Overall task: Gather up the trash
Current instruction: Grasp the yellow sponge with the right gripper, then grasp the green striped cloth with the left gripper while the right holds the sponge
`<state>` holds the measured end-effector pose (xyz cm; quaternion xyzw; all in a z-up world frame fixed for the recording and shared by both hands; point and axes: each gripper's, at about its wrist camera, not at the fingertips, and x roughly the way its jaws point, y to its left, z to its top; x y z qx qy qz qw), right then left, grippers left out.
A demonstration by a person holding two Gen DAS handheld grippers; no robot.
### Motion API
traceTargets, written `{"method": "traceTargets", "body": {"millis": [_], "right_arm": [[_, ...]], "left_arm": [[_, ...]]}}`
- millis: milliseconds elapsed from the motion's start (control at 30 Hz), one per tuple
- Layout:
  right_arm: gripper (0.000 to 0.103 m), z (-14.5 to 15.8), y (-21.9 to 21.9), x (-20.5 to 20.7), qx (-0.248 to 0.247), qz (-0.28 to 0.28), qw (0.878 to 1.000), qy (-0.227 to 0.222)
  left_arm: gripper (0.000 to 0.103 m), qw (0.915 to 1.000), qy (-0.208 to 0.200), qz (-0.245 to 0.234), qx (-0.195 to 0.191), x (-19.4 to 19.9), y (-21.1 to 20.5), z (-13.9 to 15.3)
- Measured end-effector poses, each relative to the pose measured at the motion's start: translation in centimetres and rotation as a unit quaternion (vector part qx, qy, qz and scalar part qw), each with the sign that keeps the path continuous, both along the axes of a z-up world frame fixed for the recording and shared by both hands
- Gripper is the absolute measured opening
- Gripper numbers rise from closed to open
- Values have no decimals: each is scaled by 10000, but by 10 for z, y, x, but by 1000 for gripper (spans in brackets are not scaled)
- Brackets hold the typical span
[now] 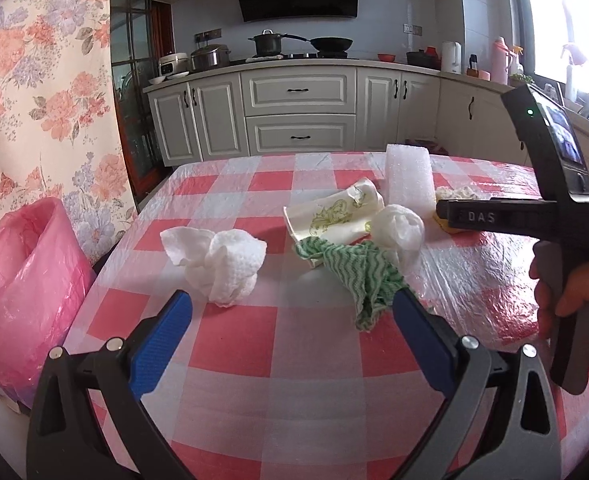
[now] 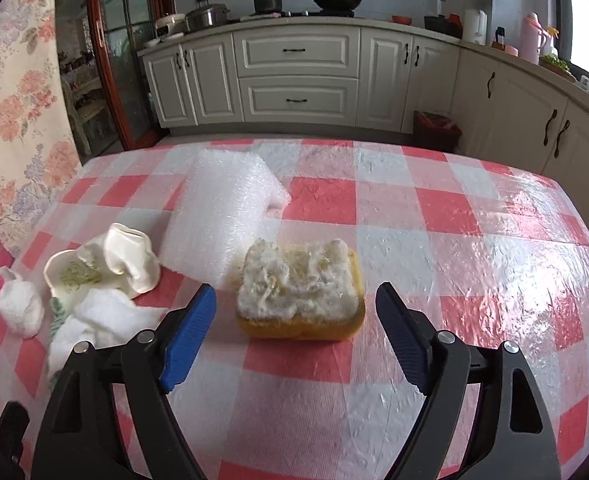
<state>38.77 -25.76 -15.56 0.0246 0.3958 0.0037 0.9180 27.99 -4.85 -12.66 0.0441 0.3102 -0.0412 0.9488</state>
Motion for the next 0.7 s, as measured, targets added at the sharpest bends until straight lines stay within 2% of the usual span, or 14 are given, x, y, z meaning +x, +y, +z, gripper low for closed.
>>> {"method": "traceTargets", "body": {"millis": [67,133,233,333,400,533,700], "right_arm": [[74,-2,-2,3,49,-7,10000,64],[62,-2,-3,2,73,5,10000,68],[56,0,-3,-7,33,63,10000,-2],[54,2,-5,-26,34,116,9999,-87],[53,3,-8,-38,77,103,9998,-131],[52,7,-14,-61,109,-6,9995,-288],[52,10,-21,-82,155,-84,9990,-403]], "left_arm": [[97,10000,22,-22,-9,1,0,0],[97,10000,53,-40,-7,1,-1,-1],[97,9999,107,-87,37,3,-3,-2],[97,9997,135,-169,114,4,-7,-4],[90,9994,162,-282,146,5,-11,-4],[90,9989,237,-331,-212,15,-12,-4],[83,9977,477,-366,-321,35,-26,-9]]}}
